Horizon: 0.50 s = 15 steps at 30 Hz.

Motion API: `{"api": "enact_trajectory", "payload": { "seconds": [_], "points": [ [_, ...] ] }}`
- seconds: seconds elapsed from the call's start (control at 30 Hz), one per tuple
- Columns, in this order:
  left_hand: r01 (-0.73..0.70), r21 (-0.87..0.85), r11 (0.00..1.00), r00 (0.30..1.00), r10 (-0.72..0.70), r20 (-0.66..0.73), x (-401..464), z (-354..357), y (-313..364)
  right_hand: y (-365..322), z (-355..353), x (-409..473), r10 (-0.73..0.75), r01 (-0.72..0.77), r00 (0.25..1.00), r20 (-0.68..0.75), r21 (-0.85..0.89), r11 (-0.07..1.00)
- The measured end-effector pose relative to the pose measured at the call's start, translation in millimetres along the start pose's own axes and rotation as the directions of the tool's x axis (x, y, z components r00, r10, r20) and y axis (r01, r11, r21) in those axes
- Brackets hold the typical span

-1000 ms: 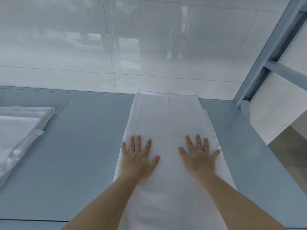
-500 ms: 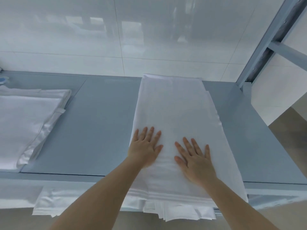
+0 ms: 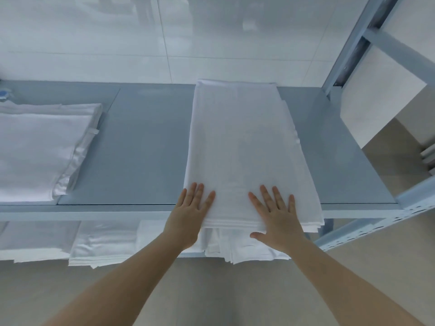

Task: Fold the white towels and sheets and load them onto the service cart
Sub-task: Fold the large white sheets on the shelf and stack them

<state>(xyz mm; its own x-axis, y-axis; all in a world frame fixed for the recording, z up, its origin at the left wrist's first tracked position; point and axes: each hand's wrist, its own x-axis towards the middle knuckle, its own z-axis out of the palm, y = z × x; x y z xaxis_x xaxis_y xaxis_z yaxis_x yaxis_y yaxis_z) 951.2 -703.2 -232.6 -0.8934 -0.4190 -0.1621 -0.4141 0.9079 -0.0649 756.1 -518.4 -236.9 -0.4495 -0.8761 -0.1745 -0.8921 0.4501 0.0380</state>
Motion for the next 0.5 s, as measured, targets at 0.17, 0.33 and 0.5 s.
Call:
{"api": "enact_trajectory", "payload": {
  "seconds": [0.17, 0.33, 0.5],
  "points": [
    [0.01, -0.079, 0.997, 0.998, -0.015, -0.069, -4, 1, -1, -6, 1, -4, 0.046, -0.05, 0.993, -0.109, -0.029, 0.998],
    [-0.007, -0.157, 0.988, 0.999, 0.002, -0.038, -13, -2, -1, -7, -8, -9, 0.061, -0.067, 0.991, -0.115, -0.046, 0.997],
    [0.02, -0.413, 0.911, 0.995, -0.058, -0.08, -36, -18, 11, -4, -24, -33, 0.065, -0.069, 0.995, -0.078, -0.057, 0.996]
  ]
}}
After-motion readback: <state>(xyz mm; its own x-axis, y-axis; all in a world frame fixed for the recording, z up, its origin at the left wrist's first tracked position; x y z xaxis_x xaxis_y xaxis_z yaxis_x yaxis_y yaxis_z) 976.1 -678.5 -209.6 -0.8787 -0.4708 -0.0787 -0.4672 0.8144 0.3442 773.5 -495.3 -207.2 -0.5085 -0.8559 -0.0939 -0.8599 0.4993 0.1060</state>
